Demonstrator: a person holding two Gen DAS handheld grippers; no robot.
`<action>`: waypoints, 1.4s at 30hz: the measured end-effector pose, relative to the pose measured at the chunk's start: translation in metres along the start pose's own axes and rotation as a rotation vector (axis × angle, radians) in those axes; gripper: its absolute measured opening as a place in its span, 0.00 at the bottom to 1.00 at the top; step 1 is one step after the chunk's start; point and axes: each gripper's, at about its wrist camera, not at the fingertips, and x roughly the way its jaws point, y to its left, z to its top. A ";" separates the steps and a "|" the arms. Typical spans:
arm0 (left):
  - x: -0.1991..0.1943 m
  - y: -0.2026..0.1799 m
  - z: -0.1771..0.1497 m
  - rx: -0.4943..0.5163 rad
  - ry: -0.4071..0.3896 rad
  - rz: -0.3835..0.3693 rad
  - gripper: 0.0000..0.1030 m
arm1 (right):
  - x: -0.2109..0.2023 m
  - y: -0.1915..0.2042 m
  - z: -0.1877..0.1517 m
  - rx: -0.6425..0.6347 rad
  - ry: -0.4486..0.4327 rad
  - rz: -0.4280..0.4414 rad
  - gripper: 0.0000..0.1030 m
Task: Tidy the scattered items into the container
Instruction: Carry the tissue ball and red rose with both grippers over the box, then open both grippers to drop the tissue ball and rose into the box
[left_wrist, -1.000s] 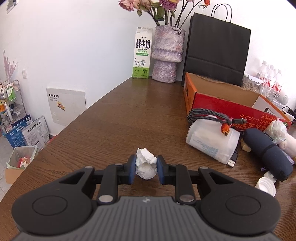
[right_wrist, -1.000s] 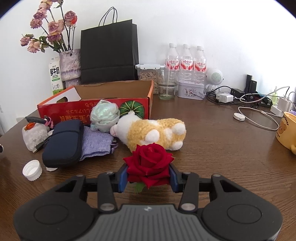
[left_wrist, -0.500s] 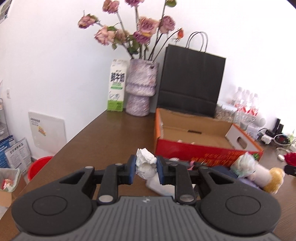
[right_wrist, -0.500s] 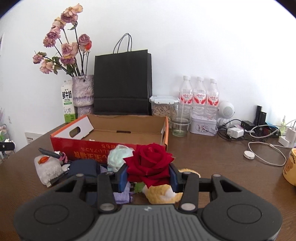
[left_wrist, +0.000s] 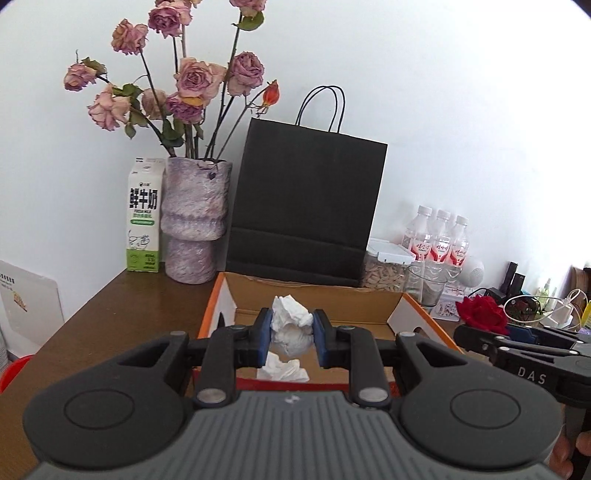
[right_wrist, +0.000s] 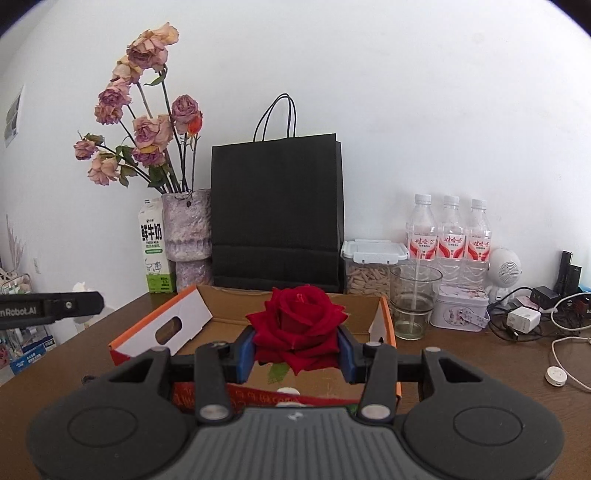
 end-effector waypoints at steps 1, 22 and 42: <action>0.008 -0.002 0.002 -0.002 0.001 -0.006 0.23 | 0.006 -0.001 0.002 0.005 0.000 0.004 0.42; 0.139 0.007 -0.019 -0.030 0.230 0.020 0.23 | 0.116 -0.012 -0.018 0.003 0.209 0.024 0.42; 0.141 0.000 -0.029 0.040 0.234 0.067 0.30 | 0.119 -0.003 -0.027 -0.036 0.255 0.029 0.50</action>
